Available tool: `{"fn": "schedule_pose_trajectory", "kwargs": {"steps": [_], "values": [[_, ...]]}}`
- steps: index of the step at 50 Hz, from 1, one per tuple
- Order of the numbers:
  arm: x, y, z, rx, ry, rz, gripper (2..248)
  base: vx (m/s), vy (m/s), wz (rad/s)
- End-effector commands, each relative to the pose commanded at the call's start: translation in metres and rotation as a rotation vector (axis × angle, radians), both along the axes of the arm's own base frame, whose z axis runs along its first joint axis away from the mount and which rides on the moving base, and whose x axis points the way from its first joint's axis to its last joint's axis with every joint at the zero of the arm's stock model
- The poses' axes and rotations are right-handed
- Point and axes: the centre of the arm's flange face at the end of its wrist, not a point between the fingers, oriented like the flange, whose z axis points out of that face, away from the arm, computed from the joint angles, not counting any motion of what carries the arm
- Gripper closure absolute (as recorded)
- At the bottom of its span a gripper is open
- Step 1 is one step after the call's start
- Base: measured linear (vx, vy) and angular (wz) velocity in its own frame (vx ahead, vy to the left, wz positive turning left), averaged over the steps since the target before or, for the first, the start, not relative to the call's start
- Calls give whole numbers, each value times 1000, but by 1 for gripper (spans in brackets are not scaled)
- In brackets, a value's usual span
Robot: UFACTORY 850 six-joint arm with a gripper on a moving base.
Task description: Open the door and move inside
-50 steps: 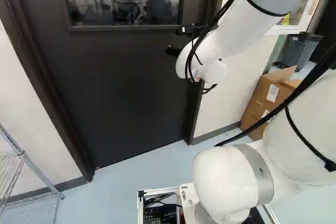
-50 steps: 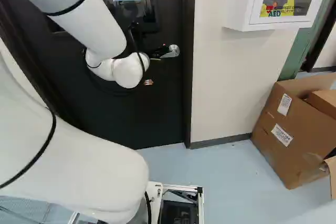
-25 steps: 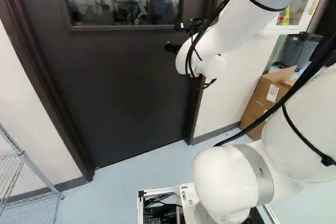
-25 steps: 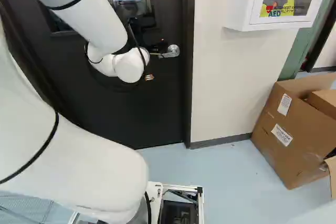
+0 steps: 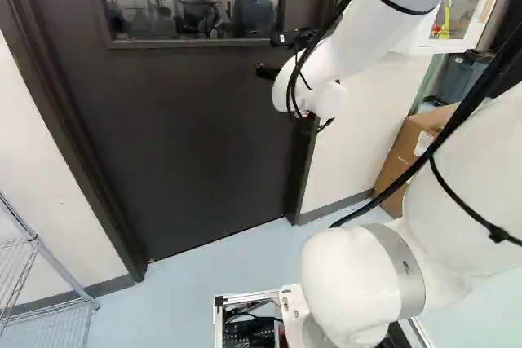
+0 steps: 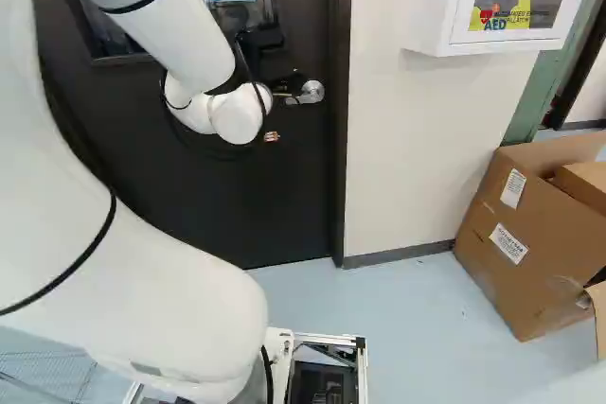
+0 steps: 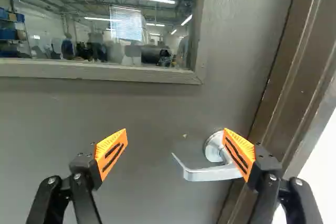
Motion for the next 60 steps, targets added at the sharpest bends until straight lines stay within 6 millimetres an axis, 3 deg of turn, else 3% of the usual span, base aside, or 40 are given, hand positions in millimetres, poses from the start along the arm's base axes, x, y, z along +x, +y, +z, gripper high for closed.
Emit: {"fn": "schedule_pose_trajectory", "kwargs": {"steps": [34,60], "values": [[18,0,0,0,5,0,3,0,0,0],[19,0,-24,0,60,0,3,0,0,0]]}}
